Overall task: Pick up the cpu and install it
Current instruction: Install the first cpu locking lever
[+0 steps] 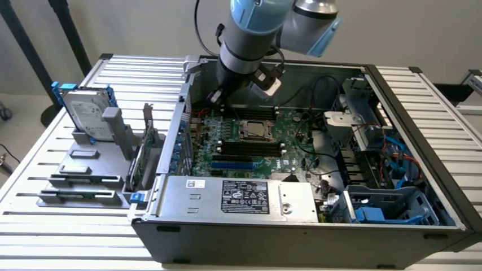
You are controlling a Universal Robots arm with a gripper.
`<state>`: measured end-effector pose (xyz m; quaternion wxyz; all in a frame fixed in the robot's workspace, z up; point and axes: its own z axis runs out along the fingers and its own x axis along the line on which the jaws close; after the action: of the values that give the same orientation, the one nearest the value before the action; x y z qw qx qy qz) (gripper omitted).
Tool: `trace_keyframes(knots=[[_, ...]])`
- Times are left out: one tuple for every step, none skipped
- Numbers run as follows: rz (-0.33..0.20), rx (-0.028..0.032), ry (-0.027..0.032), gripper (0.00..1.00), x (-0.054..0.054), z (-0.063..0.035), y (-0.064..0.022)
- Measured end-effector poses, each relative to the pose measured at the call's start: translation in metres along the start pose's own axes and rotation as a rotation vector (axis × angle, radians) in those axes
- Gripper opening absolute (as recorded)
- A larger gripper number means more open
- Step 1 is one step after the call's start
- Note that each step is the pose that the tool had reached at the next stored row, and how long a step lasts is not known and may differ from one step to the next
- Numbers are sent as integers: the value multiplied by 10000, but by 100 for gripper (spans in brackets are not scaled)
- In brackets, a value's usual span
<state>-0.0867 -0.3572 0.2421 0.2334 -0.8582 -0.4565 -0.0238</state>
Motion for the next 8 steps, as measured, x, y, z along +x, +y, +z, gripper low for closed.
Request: trace_keyframes(knots=[[8, -6, 5, 11, 3, -4, 2], [14, -12, 12, 11, 7, -7, 5], [19, -17, 22, 11, 9, -9, 6], [27, -19, 36, 11, 9, -9, 6], [47, -25, 47, 11, 8, -10, 7], [67, -30, 55, 11, 5, -11, 8], [88, -37, 65, 11, 3, -12, 10], [114, -45, 76, 11, 1, -13, 12]])
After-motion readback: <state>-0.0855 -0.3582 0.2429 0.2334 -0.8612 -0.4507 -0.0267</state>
